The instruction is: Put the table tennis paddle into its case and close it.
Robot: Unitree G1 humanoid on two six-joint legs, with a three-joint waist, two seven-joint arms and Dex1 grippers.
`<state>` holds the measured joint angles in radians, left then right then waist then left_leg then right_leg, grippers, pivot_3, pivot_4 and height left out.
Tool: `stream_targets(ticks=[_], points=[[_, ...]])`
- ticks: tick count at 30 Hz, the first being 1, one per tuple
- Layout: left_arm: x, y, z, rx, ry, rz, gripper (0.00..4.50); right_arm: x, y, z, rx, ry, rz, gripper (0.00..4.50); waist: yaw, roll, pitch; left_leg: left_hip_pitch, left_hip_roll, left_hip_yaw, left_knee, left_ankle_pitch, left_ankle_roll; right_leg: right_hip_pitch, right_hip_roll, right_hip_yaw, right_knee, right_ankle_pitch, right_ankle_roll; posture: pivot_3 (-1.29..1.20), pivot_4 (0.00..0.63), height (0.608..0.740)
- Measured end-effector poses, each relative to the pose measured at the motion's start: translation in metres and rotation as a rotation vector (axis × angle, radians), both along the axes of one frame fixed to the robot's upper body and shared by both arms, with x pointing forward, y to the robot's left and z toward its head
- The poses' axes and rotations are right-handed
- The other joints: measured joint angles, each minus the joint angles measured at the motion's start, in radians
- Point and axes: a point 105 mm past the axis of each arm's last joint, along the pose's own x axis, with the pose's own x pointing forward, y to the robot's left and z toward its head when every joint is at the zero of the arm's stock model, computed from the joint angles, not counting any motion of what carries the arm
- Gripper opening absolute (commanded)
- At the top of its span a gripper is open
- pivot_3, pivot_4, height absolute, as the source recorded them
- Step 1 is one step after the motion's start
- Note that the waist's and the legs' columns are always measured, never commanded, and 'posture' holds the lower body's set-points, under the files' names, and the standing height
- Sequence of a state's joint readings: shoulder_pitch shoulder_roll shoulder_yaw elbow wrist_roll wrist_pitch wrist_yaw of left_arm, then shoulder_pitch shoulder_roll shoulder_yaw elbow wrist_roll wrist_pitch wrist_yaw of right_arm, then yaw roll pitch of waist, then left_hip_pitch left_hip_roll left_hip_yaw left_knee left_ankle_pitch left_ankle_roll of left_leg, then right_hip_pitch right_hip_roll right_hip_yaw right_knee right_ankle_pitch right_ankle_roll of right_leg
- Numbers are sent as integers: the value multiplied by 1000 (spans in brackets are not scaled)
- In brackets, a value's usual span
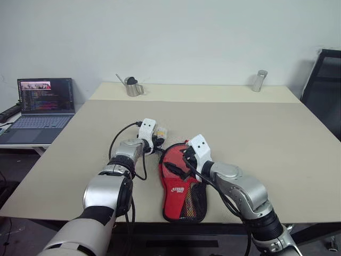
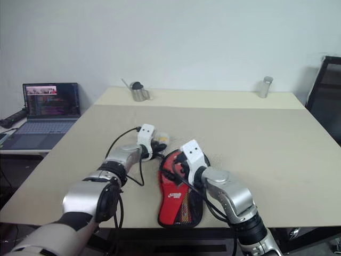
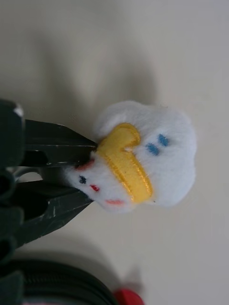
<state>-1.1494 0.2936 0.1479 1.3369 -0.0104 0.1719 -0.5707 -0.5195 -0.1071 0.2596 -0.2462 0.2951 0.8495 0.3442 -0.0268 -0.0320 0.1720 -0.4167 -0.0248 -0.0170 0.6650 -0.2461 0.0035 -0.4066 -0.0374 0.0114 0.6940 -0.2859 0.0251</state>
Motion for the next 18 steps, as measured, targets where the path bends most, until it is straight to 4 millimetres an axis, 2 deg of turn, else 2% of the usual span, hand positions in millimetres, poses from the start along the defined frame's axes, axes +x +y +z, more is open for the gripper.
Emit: stream_targets(ticks=[4,10,14,18], points=[[-2,-5,4,-98,-11,-39,92,7,-5,-8,7,34,-32,4500,-2,0,0,0,0,0,0,0,0,0,0,0,0,0,0,0,150,740],[-9,-9,2,-157,-13,-114,91,11,-5,-29,-54,75,-27,4500,-4,0,0,0,0,1,0,0,0,0,0,1,0,0,0,0,150,740],[-11,-10,15,-186,-36,-167,91,8,-1,-46,-109,102,7,4500,-5,0,0,0,0,1,0,0,0,-1,0,1,0,0,0,0,150,740],[-14,-2,27,-150,-55,-228,91,6,2,-47,-133,82,26,4500,-7,0,0,0,0,1,0,0,0,-1,0,1,1,0,0,0,150,740]])
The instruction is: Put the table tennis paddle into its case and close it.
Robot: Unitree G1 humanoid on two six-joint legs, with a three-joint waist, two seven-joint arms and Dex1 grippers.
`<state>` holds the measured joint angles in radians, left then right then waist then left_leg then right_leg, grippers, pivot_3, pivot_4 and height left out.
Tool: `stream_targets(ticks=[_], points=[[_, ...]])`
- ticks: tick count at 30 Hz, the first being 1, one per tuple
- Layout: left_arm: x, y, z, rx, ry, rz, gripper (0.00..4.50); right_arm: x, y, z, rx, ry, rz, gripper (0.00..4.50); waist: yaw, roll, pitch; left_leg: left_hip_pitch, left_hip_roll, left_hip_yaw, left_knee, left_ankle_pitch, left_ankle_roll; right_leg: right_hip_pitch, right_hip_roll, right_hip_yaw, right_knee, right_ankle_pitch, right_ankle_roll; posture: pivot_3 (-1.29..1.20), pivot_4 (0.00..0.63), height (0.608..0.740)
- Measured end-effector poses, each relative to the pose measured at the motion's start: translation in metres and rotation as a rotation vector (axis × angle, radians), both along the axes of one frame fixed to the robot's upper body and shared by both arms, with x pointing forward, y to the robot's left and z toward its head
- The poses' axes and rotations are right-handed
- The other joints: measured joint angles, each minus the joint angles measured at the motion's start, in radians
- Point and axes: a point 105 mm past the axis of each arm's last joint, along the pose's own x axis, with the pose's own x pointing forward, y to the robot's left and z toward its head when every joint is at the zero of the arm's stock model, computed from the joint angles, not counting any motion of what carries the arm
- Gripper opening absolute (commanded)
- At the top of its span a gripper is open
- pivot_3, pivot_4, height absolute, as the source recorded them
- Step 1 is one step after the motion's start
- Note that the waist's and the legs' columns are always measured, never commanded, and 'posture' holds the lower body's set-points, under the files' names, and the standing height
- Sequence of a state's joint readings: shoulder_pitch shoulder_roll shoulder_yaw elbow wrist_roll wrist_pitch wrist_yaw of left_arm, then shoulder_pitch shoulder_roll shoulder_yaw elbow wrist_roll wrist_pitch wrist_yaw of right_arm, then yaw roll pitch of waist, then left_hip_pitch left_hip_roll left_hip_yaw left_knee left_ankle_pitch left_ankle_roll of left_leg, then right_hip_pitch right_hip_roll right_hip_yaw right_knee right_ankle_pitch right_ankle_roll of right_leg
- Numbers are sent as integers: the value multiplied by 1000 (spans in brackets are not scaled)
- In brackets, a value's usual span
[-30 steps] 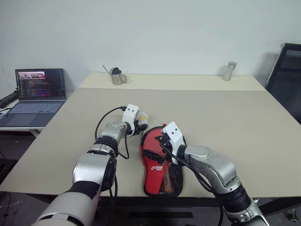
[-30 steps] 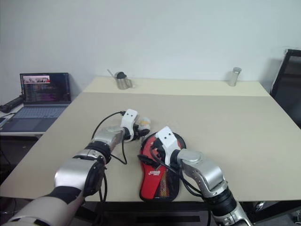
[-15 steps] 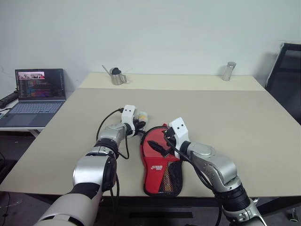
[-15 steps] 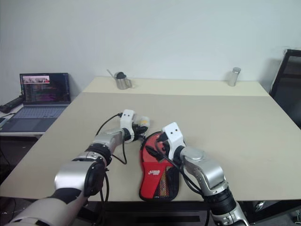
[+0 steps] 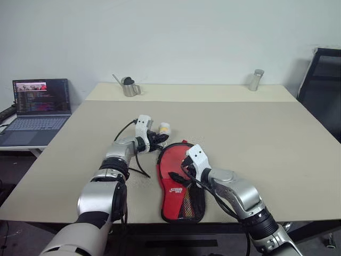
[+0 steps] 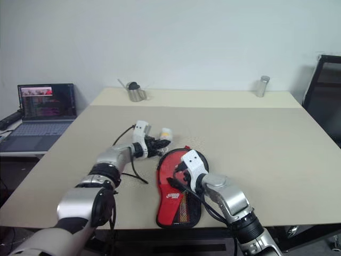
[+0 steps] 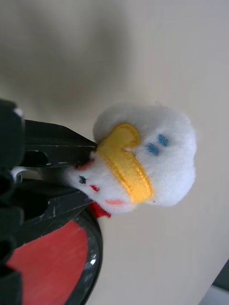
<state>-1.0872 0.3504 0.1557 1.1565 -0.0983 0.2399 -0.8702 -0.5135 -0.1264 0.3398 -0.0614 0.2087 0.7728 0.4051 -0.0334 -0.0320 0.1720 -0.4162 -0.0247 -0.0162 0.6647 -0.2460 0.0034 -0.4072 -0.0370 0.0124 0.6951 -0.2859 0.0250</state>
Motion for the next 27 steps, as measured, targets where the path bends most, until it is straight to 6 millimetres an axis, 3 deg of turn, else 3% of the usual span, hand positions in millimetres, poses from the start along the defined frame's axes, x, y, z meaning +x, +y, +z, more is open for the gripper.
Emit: stream_targets(ticks=[3,8,13,27], points=[[-4,2,-2,86,-5,-61,91,0,1,-1,0,1,-3,4500,1,0,0,0,0,0,0,0,0,0,0,0,1,0,0,0,150,740],[-11,-7,-17,396,-72,-231,91,-1,3,-4,-11,-1,-14,4500,3,0,0,1,0,0,0,0,0,1,0,0,1,0,0,0,150,740],[-1,-11,-10,592,-207,-226,91,-1,4,-4,-12,0,-21,4500,3,-1,-1,1,0,0,1,0,0,1,0,0,1,0,0,0,150,740],[11,-22,-3,710,-347,-159,91,0,-3,-5,-17,6,-36,4500,3,-1,-1,1,0,0,1,0,0,1,0,-1,1,0,0,0,150,740]])
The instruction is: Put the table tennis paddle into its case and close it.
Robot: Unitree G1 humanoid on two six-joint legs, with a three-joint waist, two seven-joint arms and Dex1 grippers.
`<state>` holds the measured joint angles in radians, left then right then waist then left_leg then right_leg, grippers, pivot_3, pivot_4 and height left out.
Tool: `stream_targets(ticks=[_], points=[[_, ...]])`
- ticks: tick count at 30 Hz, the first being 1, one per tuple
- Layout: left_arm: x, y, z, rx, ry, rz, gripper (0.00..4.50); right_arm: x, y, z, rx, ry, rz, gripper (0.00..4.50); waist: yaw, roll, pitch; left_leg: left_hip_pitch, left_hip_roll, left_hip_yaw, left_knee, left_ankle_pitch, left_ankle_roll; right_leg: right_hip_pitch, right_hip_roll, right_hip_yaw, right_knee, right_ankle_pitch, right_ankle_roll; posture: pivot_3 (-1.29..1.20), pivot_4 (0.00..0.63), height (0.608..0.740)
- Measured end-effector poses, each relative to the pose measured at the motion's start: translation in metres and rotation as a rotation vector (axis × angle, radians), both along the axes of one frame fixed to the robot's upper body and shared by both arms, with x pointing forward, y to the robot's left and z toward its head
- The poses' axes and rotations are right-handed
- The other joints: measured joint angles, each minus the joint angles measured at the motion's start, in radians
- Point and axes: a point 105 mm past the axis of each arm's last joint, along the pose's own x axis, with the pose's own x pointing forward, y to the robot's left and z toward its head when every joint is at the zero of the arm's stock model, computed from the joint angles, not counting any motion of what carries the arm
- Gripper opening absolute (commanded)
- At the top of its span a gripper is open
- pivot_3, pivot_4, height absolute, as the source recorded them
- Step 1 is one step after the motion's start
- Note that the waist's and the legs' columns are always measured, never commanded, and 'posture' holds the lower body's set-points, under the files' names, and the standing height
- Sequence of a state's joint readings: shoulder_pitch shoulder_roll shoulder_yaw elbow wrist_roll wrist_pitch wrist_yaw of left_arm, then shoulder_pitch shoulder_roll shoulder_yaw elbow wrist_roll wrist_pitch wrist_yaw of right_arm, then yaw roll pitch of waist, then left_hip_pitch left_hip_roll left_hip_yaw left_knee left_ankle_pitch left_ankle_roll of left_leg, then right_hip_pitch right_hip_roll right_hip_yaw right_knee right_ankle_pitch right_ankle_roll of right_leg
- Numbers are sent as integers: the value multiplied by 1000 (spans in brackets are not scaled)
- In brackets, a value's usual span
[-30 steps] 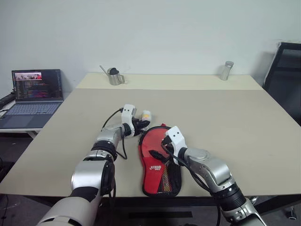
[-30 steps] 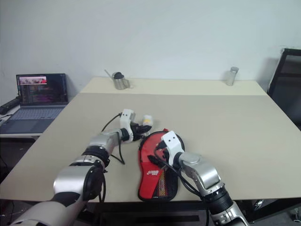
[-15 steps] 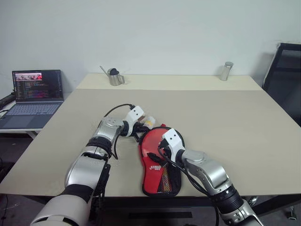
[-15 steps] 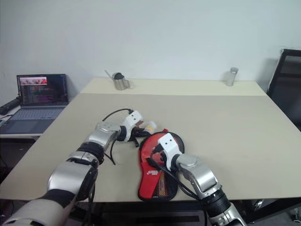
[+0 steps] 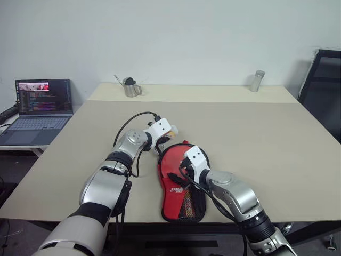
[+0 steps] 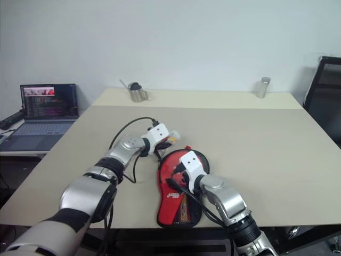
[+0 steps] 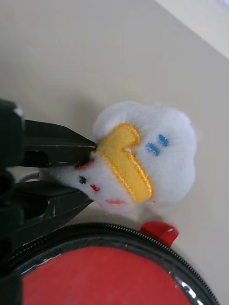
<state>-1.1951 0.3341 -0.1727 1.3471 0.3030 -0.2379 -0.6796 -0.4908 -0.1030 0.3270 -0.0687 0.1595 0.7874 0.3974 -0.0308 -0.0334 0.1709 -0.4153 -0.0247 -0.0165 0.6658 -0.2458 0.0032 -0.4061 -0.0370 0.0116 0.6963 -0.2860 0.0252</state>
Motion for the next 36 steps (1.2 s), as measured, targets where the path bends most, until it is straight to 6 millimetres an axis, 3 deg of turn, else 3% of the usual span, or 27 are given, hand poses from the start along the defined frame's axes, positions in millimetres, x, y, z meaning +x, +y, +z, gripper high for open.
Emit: stream_targets(ticks=[9,18,27,36], points=[[3,-16,7,90,-75,-37,91,-6,-4,-1,-1,6,5,4500,3,0,0,0,0,0,0,0,0,0,0,0,0,0,0,0,150,740],[6,-46,15,213,-205,-92,90,-15,-11,-2,-14,16,-5,4500,4,0,0,0,0,0,0,0,0,1,0,0,0,0,0,0,150,740],[5,-67,22,474,-390,-219,90,-24,-12,-5,-15,30,-30,4500,5,-1,0,0,0,0,1,0,0,1,0,0,0,0,0,0,150,740],[-5,-94,16,713,-596,-429,90,-32,-9,-6,2,41,-43,4500,5,-1,0,-1,-1,0,0,0,0,1,0,0,0,0,1,0,150,740]])
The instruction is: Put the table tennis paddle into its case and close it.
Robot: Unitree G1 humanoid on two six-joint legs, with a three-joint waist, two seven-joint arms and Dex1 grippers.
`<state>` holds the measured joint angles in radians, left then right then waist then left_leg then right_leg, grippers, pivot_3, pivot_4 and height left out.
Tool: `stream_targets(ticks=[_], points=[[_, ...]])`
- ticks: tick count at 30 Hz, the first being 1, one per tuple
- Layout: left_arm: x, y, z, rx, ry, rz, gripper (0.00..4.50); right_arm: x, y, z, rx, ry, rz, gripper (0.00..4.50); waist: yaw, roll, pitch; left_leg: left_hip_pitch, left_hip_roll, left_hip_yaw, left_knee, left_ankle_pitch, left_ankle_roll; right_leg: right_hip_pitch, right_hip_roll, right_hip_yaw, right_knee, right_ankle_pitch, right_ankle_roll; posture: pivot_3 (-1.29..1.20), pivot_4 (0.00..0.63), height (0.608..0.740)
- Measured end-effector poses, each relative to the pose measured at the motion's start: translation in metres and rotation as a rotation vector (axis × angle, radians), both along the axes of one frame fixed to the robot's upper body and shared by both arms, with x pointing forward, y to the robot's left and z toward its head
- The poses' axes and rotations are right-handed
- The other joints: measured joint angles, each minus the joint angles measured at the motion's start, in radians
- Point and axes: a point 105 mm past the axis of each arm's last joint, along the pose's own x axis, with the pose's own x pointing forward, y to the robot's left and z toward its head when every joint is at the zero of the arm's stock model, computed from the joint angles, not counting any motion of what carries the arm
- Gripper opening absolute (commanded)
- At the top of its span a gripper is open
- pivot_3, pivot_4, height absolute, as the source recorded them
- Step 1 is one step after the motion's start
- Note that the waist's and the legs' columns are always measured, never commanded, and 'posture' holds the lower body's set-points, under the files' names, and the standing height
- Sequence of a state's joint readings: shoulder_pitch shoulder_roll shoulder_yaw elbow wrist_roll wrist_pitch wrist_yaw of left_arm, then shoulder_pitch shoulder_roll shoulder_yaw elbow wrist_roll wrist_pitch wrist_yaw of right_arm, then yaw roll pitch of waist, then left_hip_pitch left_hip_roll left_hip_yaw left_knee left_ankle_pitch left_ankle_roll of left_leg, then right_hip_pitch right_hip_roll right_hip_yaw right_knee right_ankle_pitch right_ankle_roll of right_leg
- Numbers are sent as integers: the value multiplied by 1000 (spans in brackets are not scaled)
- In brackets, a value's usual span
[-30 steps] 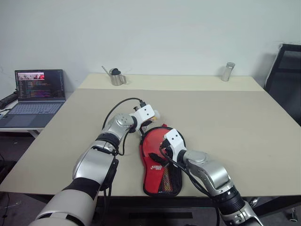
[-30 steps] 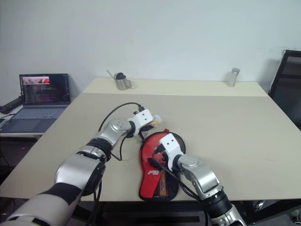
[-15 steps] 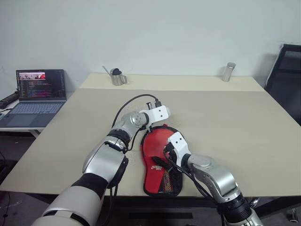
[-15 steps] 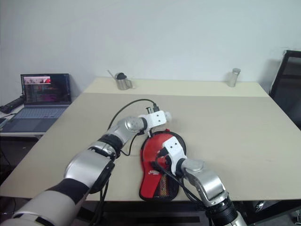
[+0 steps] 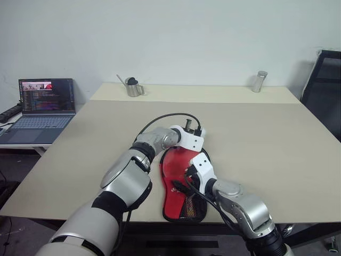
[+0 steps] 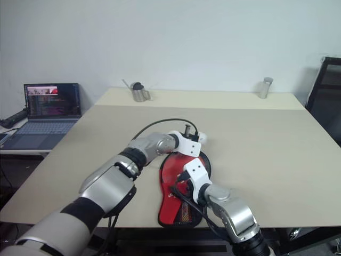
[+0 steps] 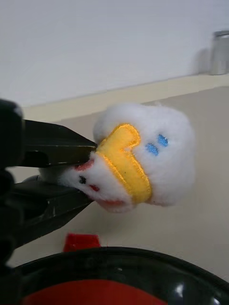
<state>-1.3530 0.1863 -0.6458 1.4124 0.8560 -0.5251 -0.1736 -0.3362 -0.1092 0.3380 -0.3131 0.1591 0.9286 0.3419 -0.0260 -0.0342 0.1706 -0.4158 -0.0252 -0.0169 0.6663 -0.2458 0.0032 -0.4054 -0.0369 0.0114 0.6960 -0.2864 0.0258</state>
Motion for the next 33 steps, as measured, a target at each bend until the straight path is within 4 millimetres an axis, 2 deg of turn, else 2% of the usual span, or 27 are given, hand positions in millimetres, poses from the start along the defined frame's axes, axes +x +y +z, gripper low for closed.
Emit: stream_targets(ticks=[7,13,17,22,25,30,33], points=[[-6,-24,6,67,-118,-116,90,-3,0,0,0,4,-7,4500,1,0,0,0,0,0,0,0,0,0,0,0,0,0,0,0,150,740],[-13,-37,4,76,-139,-175,90,-5,1,0,2,5,-7,4500,1,0,0,0,0,0,0,0,0,0,0,0,0,0,1,0,150,740],[-19,-43,-3,97,-98,-208,90,-5,2,0,6,7,-7,4500,1,0,0,0,0,0,0,0,0,0,0,-1,0,0,1,0,150,740],[-32,-48,-24,102,54,-239,90,-6,2,-1,7,8,-6,4500,0,0,0,0,0,0,0,0,0,0,0,-1,0,0,1,0,150,740],[-35,-49,-26,69,114,-231,1055,-6,3,-1,6,7,-5,4500,0,0,0,0,0,0,0,0,0,0,0,-1,0,0,1,0,150,740],[-37,-51,-22,20,157,-231,2905,-5,4,-1,1,7,-1,4500,-1,0,-1,0,0,0,0,0,0,0,0,-1,0,0,1,0,150,740],[-36,-49,-20,1,171,-221,2905,-5,6,-1,-3,9,9,4500,-3,0,-1,1,0,1,0,0,0,0,0,-1,0,0,1,0,150,740]])
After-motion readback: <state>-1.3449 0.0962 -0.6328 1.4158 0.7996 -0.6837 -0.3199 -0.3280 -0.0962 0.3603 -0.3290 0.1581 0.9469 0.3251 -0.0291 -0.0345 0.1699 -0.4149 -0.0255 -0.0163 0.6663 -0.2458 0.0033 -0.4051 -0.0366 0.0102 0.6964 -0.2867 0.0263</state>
